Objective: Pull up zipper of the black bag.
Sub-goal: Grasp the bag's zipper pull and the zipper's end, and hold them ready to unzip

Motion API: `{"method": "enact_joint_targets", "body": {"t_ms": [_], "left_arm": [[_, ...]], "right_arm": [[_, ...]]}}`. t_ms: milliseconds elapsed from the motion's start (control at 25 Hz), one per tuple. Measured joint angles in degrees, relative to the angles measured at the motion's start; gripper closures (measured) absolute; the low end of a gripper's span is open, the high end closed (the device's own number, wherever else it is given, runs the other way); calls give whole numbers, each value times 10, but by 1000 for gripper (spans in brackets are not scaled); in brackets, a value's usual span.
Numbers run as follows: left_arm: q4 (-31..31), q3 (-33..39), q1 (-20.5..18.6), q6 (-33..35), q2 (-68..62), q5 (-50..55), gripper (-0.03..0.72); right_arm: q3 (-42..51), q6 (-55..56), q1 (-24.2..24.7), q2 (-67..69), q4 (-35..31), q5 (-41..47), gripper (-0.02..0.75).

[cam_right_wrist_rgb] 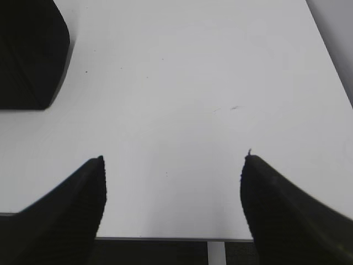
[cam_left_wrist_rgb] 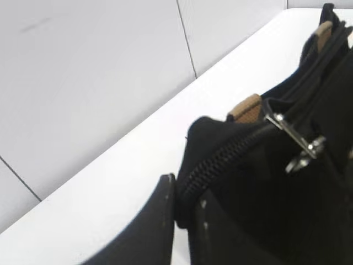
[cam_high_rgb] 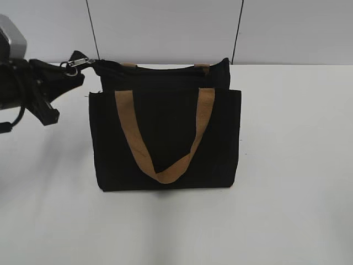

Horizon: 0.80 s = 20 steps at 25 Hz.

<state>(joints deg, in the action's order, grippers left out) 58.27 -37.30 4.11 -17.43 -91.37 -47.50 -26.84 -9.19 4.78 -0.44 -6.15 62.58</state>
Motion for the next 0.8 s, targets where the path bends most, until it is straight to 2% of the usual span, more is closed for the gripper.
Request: {"method": "enact_joint_targets", "body": {"t_ms": [320, 520, 800], "left_arm": [[27, 1, 0, -69, 73, 48, 665], [28, -10, 0, -90, 82, 64, 665], [28, -13, 6, -100, 82, 71, 665]], "right_arm": [[0, 4, -4, 0, -29, -2, 162], [-37, 8, -6, 12, -79, -82, 185], [-86, -59, -6, 172, -141, -121, 195]]}}
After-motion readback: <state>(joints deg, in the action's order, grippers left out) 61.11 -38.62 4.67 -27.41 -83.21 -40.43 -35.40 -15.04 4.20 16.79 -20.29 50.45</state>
